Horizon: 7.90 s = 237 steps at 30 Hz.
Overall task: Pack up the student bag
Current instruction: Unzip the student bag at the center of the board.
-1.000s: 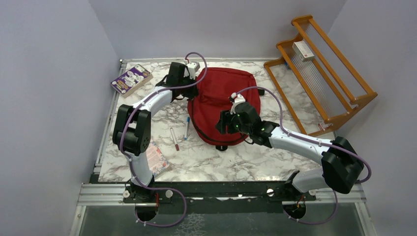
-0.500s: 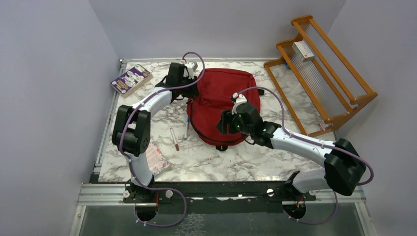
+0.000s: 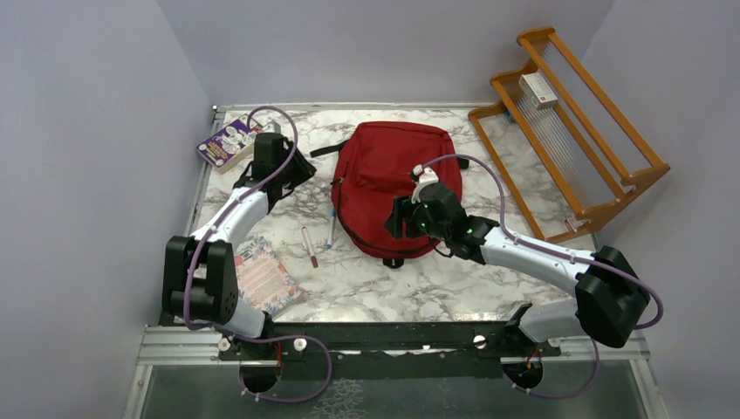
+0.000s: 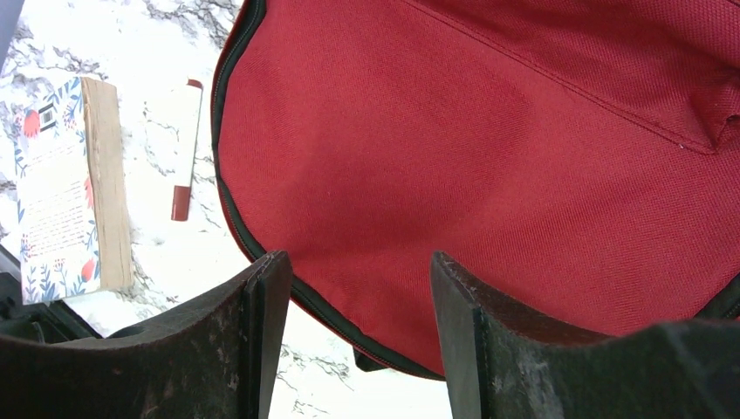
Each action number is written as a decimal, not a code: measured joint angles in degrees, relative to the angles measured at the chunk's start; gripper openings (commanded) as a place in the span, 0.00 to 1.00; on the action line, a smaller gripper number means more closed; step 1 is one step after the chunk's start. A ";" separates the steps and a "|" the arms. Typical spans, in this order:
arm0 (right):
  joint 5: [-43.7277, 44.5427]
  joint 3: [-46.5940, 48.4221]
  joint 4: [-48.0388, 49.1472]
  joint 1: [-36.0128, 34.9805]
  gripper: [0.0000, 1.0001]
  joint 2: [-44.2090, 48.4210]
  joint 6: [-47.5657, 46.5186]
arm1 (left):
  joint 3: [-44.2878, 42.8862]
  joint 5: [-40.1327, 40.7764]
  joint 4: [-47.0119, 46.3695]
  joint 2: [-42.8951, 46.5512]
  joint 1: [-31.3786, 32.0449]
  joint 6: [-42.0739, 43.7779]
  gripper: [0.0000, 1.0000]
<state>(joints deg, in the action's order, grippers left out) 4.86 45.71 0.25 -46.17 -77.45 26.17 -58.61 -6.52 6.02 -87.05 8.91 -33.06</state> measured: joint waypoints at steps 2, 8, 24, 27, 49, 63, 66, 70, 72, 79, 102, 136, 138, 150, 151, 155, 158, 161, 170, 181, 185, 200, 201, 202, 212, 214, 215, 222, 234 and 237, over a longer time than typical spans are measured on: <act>0.00 -0.11 0.00 0.00 0.65 0.00 0.00 | 2.99 0.83 -0.74 2.19 -0.28 -5.90 0.40; 0.00 -0.15 -0.09 0.00 0.65 0.33 0.22 | 7.74 0.68 -1.86 2.05 0.44 -23.19 0.44; 0.00 -0.26 -0.33 0.00 0.64 2.16 1.31 | 10.29 -4.55 -19.28 -9.31 1.27 -45.90 0.47; 0.00 -0.28 -0.48 0.00 0.65 2.16 1.33 | 10.29 -5.03 -19.93 -10.05 1.97 -46.90 0.48; 0.00 -0.35 -2.14 0.00 0.65 2.16 1.44 | 7.45 -5.44 -22.82 -17.22 2.40 -48.33 0.50; 0.00 -0.35 -3.26 0.00 0.65 2.19 1.44 | 4.72 -5.49 -24.20 -20.87 1.29 -46.18 0.08; 0.00 -0.35 -3.41 0.00 0.65 2.19 1.44 | 4.72 -5.53 -24.22 -20.87 0.66 -44.98 0.00; 0.00 -0.35 -3.41 0.00 0.65 2.16 1.44 | 4.70 -5.95 -24.65 -20.87 -0.44 -42.75 0.00; 0.00 -0.33 -3.41 0.00 0.65 2.16 1.44 | 4.59 -6.23 -24.85 -20.85 -0.98 -41.31 0.00; 0.00 -0.09 -3.41 0.00 0.64 2.14 1.44 | 3.02 -7.72 -25.03 -19.98 -1.55 -35.17 0.00; -1.51 10.29 -1.05 0.00 0.76 -6.51 3.89 | 2.67 -18.21 -25.55 -8.48 1.05 -7.19 0.00; -13.88 32.70 -1.51 8.07 0.50 -35.34 9.79 | 12.85 -13.73 -20.74 5.09 9.86 4.46 0.00; -14.60 33.35 -1.49 8.66 0.50 -36.06 10.08 | 13.27 -13.35 -19.93 5.79 10.38 4.85 0.00; -17.70 33.64 0.15 11.08 0.49 -37.62 11.58 | 16.98 -12.04 -16.13 11.65 13.94 6.60 0.00; -17.88 33.64 0.24 11.17 0.49 -37.68 11.58 | 17.22 -12.04 -15.93 11.91 14.49 6.60 0.00; -18.29 33.70 0.57 11.39 0.49 -38.14 11.58 | 17.29 -11.96 -14.51 12.85 16.72 6.64 0.00; -18.51 33.97 0.76 11.50 0.49 -38.82 11.58 | 17.42 -11.85 -13.09 14.08 18.32 6.75 0.00; -18.97 34.42 0.87 11.74 0.49 -39.63 11.58 | 18.25 -11.80 -12.17 15.76 19.96 6.78 0.00; -20.00 35.87 0.94 12.17 0.49 -41.18 11.58 | 21.73 -10.67 -8.92 20.46 25.09 5.88 0.00; -20.96 35.89 1.33 12.17 0.49 -41.70 11.58 | 22.14 -7.91 -8.70 19.61 33.22 4.31 0.00; -21.14 35.89 1.36 12.17 0.49 -41.81 11.56 | 22.03 -6.73 -9.46 17.29 36.35 3.67 0.00; -22.56 35.98 1.31 12.20 0.49 -41.92 11.54 | 19.12 -1.64 -13.92 8.04 47.71 2.82 0.00; -22.69 35.98 1.29 12.22 0.49 -41.92 11.54 | 18.75 -1.36 -14.32 7.32 48.26 2.80 0.00; -22.84 35.98 1.29 12.26 0.49 -41.92 11.54 | 18.56 -1.20 -14.71 6.88 48.54 2.75 0.00; -25.33 35.98 0.90 12.44 0.50 -42.10 11.43 | 15.10 -0.42 -17.97 0.83 51.15 2.75 0.00; -25.57 35.98 0.90 12.44 0.52 -42.12 11.19 | 14.91 -0.33 -18.14 0.44 51.23 2.91 0.00; -25.59 35.98 0.92 12.44 0.53 -42.12 10.97 | 14.91 -0.20 -18.14 0.44 51.23 2.93 0.00; -21.79 33.83 -0.17 12.50 0.64 -36.39 7.58 | 14.91 1.62 -17.44 1.44 51.54 3.82 0.00; -5.40 16.33 -2.95 13.29 0.71 -6.03 3.80 | 10.82 -1.18 -16.59 1.88 49.94 6.12 0.42; -2.58 11.74 -6.23 13.29 0.71 -2.40 3.80 | 10.73 -3.54 -16.55 2.84 49.48 7.19 0.43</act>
<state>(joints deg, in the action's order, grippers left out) 2.28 57.45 -5.98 -32.88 -79.85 29.98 -47.88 -10.07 -10.52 -84.20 58.39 -25.87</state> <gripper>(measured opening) 0.708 0.412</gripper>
